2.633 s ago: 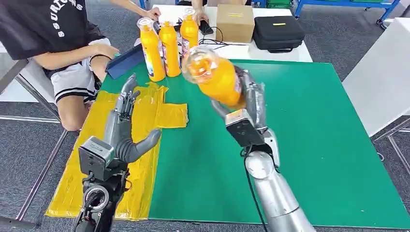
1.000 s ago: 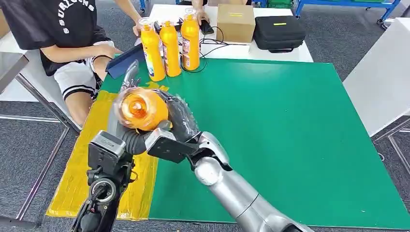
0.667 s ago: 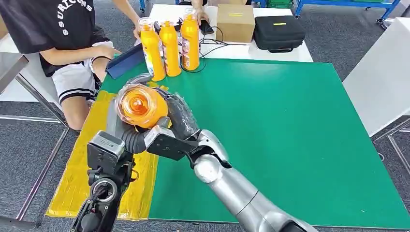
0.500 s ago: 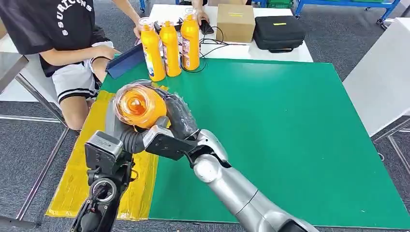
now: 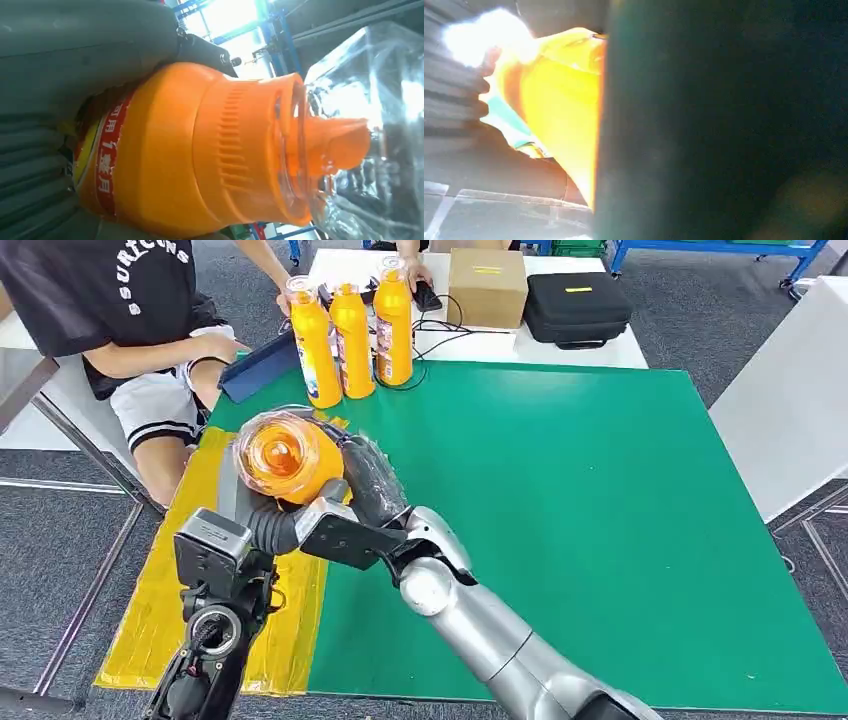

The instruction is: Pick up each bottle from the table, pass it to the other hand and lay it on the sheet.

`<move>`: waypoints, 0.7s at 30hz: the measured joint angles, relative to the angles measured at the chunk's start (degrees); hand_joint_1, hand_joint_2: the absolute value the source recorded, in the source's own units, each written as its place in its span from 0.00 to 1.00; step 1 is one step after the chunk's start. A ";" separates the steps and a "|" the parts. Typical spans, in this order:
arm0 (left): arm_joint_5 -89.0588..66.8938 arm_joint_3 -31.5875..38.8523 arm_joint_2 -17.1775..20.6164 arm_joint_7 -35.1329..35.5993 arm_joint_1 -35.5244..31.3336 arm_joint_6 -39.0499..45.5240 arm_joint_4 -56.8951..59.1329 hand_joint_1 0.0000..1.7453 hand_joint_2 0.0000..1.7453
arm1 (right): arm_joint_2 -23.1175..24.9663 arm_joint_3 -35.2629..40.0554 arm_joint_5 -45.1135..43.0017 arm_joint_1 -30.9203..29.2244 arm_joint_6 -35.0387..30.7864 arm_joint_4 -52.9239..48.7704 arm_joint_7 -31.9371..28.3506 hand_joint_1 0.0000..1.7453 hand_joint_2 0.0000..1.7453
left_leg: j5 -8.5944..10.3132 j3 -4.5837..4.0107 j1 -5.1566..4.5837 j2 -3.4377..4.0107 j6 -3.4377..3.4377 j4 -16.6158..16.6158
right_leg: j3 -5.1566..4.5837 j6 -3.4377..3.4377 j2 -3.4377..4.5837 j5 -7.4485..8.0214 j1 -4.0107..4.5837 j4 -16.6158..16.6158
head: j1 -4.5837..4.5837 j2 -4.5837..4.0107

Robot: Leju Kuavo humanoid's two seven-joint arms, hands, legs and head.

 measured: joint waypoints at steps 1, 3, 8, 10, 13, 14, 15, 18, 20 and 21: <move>0.07 0.00 0.02 -0.02 -0.14 0.04 0.15 1.00 1.00 | 0.00 0.04 -0.13 -0.07 -0.09 0.09 0.00 0.12 1.00 | 0.00 0.00 0.00 0.00 0.00 0.00 | 0.00 0.00 0.00 0.00 0.00 0.00 | 0.02 0.00; 0.46 0.00 0.02 -0.22 -0.30 0.15 0.41 1.00 1.00 | 0.00 0.15 -0.39 -0.20 -0.61 0.28 -0.13 0.00 1.00 | 0.00 0.00 0.00 0.00 0.00 0.00 | 0.00 0.00 0.00 0.00 0.00 0.00 | 0.00 0.00; 0.79 -0.09 0.04 -1.14 -0.64 2.27 1.18 1.00 1.00 | -0.09 0.31 -1.59 -0.23 -4.08 0.50 -0.76 0.00 1.00 | 0.00 0.00 0.00 0.00 0.00 0.00 | 0.00 0.00 0.00 0.00 -0.01 0.00 | 0.00 0.00; 0.79 -0.02 0.13 -1.14 -0.66 4.10 1.49 1.00 1.00 | -0.85 0.15 -1.86 0.01 -5.48 -0.48 -0.31 0.00 1.00 | 0.00 0.01 -0.01 -0.01 0.00 0.00 | -0.01 0.00 0.00 0.00 -0.01 -0.01 | 0.00 0.00; -0.12 0.52 0.37 -1.10 -0.52 6.00 1.79 1.00 1.00 | -2.98 -0.83 -0.76 2.12 -6.30 -4.18 0.55 0.00 1.00 | 0.00 -0.01 -0.01 -0.11 0.00 0.00 | 0.01 0.00 -0.06 0.00 -0.02 -0.01 | 0.02 0.00; -0.68 0.87 0.37 -1.01 -0.34 6.99 1.86 1.00 1.00 | -3.91 -1.57 -0.18 3.15 -7.60 -6.33 0.81 0.00 1.00 | 0.00 -0.02 -0.01 -0.10 0.00 0.00 | 0.01 0.00 -0.06 0.00 -0.03 -0.01 | 0.04 0.00; -1.12 1.62 0.42 -0.85 -0.30 8.14 1.97 1.00 1.00 | -4.90 -2.52 0.51 4.47 -8.44 -8.51 1.18 0.00 1.00 | 0.00 -0.02 -0.03 -0.09 0.00 0.00 | 0.01 0.00 -0.06 0.00 -0.04 -0.02 | 0.00 0.00; -4.07 5.11 0.81 -0.66 0.79 13.10 2.21 1.00 1.00 | -7.75 -7.33 1.98 8.68 -10.34 -16.38 1.95 0.00 1.00 | -0.01 -0.02 -0.05 -0.10 0.01 0.00 | 0.00 0.01 -0.06 -0.01 -0.05 -0.03 | 0.02 0.00; -6.93 6.84 0.92 -0.31 1.66 16.05 2.19 1.00 1.00 | -9.05 -10.32 3.00 11.18 -10.71 -20.90 2.08 0.00 1.00 | -0.01 -0.03 -0.05 -0.10 0.01 0.00 | 0.00 0.01 -0.06 -0.01 -0.05 -0.03 | 0.00 0.00; -9.14 7.60 0.94 0.17 2.15 17.48 2.10 1.00 1.00 | -9.61 -11.86 3.50 12.50 -10.82 -23.37 2.21 0.00 1.00 | -0.03 -0.03 -0.05 -0.09 0.00 0.00 | -0.01 0.01 -0.05 -0.01 -0.05 -0.03 | 0.02 0.00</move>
